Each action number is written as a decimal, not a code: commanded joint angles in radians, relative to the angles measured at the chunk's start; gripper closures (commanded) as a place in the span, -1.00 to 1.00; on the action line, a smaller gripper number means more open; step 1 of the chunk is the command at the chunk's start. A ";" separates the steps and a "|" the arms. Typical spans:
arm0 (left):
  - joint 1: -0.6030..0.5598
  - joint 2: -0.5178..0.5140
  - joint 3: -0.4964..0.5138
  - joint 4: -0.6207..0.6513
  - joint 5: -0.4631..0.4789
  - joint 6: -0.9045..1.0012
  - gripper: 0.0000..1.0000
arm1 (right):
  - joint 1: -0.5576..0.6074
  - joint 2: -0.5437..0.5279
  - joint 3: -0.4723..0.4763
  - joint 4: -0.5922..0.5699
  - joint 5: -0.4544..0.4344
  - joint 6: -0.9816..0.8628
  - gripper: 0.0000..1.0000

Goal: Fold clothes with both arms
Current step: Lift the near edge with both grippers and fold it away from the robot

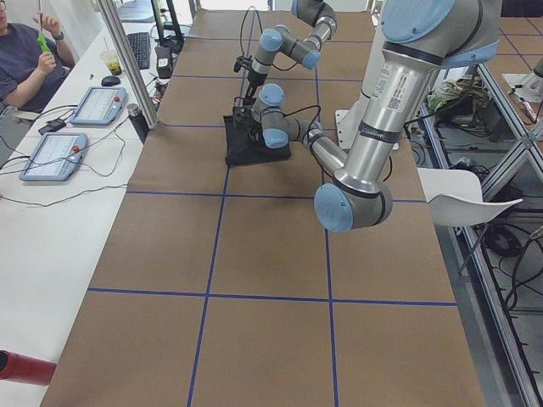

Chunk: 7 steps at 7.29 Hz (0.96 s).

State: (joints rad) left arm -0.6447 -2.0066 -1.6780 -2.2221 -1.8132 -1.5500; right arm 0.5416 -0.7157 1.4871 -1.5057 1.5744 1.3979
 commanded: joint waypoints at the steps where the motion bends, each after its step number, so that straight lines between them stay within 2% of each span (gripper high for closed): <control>1: -0.010 -0.015 0.058 -0.004 0.006 0.034 1.00 | 0.029 0.030 -0.140 0.078 -0.001 -0.036 1.00; 7: -0.064 -0.063 0.165 -0.007 0.005 0.122 1.00 | 0.060 0.039 -0.188 0.099 0.012 -0.082 1.00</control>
State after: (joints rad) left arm -0.7004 -2.0501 -1.5411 -2.2286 -1.8084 -1.4354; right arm 0.5977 -0.6825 1.3075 -1.4069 1.5850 1.3195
